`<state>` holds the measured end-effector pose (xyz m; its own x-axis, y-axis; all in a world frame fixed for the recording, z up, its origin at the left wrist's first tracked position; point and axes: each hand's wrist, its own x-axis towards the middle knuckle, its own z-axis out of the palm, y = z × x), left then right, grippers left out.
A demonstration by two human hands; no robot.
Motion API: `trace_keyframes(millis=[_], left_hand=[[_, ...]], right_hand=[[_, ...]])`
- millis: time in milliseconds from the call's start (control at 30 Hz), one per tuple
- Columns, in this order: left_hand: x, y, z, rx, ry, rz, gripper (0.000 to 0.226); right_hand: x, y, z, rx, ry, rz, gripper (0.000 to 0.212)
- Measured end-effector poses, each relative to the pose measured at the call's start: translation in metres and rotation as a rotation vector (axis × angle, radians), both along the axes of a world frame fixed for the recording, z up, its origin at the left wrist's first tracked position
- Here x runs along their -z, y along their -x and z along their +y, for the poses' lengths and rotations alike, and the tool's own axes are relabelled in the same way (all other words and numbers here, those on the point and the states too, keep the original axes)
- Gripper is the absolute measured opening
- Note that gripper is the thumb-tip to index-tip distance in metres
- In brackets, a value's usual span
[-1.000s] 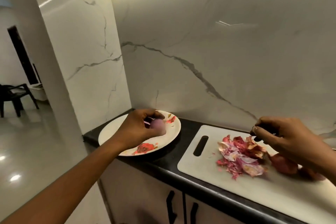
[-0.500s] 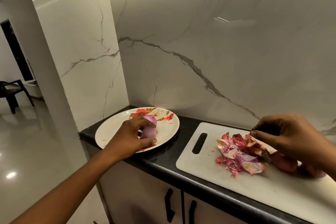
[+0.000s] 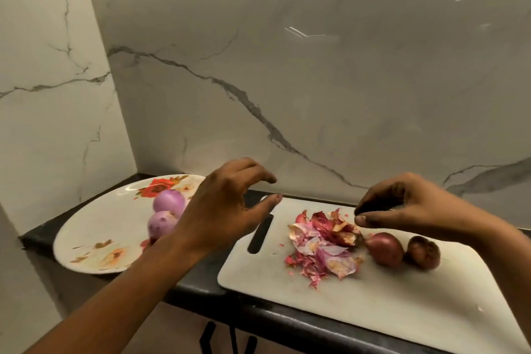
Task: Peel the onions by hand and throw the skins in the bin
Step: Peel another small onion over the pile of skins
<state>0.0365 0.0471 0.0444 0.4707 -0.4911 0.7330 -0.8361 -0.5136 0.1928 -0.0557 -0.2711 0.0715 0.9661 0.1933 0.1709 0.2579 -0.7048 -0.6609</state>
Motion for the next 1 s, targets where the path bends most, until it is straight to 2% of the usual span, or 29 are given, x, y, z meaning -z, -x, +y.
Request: trace_keyframes(millis=[200, 367, 533, 633, 767, 900, 1000], left_hand=[[-0.005, -0.026, -0.091, 0.258, -0.038, 0.101, 0.021], [-0.002, -0.041, -0.128, 0.355, -0.191, 0.137, 0.025], [0.012, -0.052, -0.136, 0.429, -0.071, 0.28, 0.02], [0.013, -0.053, -0.131, 0.502, 0.035, 0.414, 0.018], [0.012, -0.054, -0.12, 0.636, 0.126, 0.578, 0.025], [0.009, -0.051, -0.119, 0.707, 0.26, 0.691, 0.028], [0.01, -0.049, -0.121, 0.683, 0.307, 0.68, 0.025]], right_hand=[[0.003, -0.003, -0.013, -0.04, 0.096, 0.167, 0.034], [0.001, -0.001, -0.019, -0.008, 0.188, 0.33, 0.044], [0.005, -0.002, -0.019, 0.023, 0.223, 0.363, 0.04], [0.004, -0.005, -0.022, 0.008, 0.13, 0.27, 0.032], [0.004, -0.009, -0.022, 0.061, -0.231, 0.108, 0.032], [0.012, -0.017, -0.015, 0.192, -0.312, -0.055, 0.044], [0.018, -0.021, -0.009, 0.228, -0.298, -0.128, 0.049]])
